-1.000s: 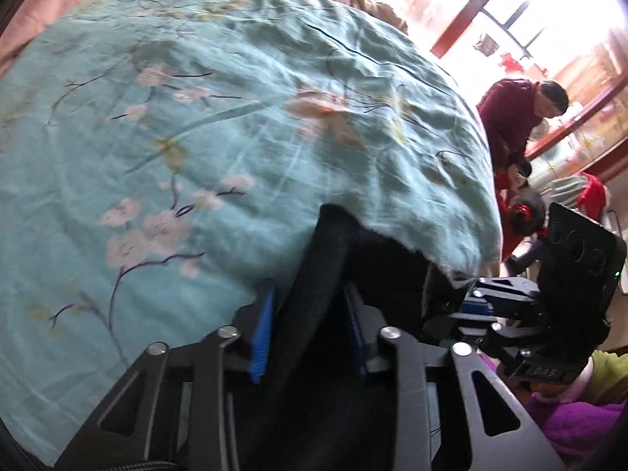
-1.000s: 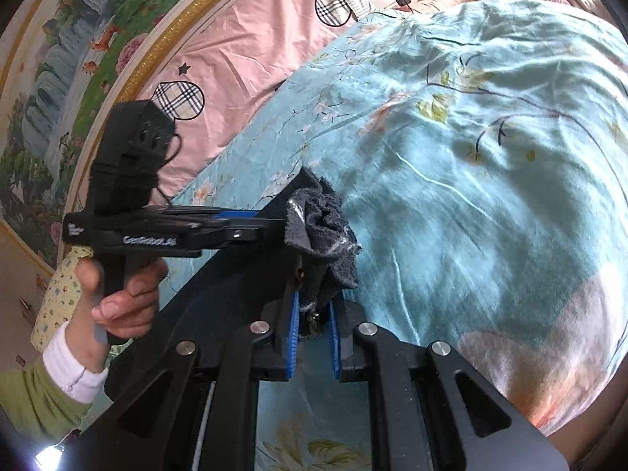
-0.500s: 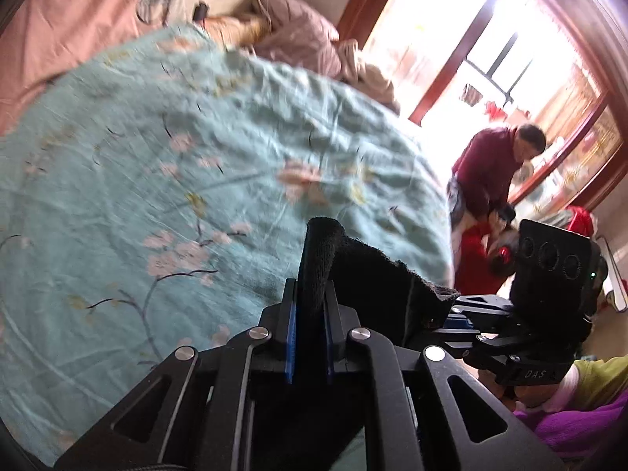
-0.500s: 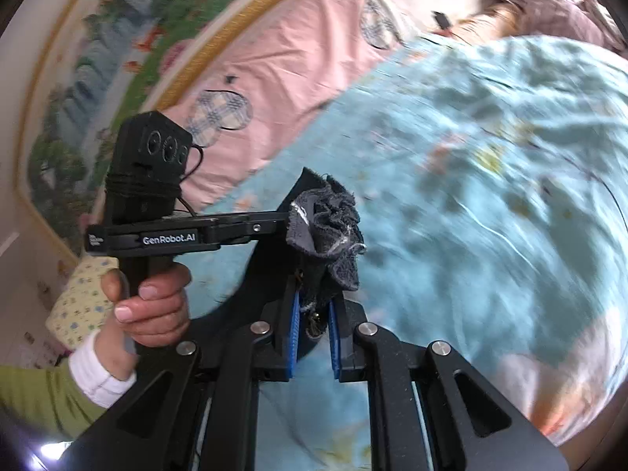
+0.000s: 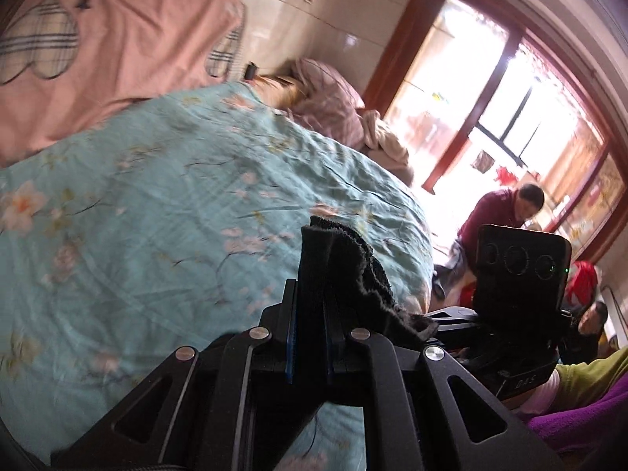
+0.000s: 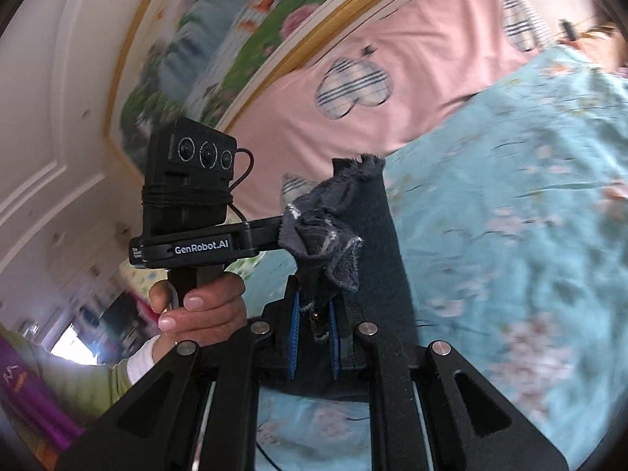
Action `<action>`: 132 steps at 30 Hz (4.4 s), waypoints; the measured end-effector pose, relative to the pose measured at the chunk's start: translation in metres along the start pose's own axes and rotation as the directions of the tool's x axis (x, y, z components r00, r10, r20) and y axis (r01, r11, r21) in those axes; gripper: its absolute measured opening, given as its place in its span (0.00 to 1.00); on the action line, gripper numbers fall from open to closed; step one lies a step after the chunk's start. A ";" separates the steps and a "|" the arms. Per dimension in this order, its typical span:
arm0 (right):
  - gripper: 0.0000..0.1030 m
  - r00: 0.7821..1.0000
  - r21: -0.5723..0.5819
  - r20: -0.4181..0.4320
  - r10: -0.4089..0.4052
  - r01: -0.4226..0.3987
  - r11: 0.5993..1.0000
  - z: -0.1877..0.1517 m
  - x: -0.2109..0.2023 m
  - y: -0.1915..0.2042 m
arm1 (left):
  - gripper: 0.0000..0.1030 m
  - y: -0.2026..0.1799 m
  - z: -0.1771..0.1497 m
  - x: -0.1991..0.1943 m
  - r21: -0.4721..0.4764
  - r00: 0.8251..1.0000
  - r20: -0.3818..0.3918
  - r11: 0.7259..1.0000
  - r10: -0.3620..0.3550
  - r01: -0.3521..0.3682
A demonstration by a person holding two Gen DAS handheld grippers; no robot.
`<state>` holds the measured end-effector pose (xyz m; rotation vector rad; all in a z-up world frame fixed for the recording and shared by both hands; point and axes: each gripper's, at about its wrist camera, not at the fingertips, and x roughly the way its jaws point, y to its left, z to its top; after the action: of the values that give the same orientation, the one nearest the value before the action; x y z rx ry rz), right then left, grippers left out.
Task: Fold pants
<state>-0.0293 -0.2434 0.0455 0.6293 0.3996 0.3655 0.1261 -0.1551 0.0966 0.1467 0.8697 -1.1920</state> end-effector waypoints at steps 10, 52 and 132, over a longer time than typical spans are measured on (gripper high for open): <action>0.13 0.983 -0.024 -0.172 0.063 -0.068 0.997 -0.021 0.072 0.015 | 0.09 0.054 -0.064 -0.034 -0.181 0.997 0.039 0.982 0.061 -0.054; 0.41 0.895 -0.157 -0.446 -0.029 -0.046 0.986 -0.074 0.143 0.048 | 0.17 0.123 -0.210 -0.105 -0.618 0.933 0.040 0.743 0.357 -0.258; 0.28 0.360 -0.242 -0.933 -0.010 -0.605 0.759 -0.124 0.500 0.217 | 0.32 0.166 -0.397 -0.271 -0.971 0.659 -0.099 0.072 0.745 -0.227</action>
<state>0.2992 0.2020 -0.0334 -0.1935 1.1928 1.2046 0.0384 0.3235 -0.0492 -0.7790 0.8647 0.2023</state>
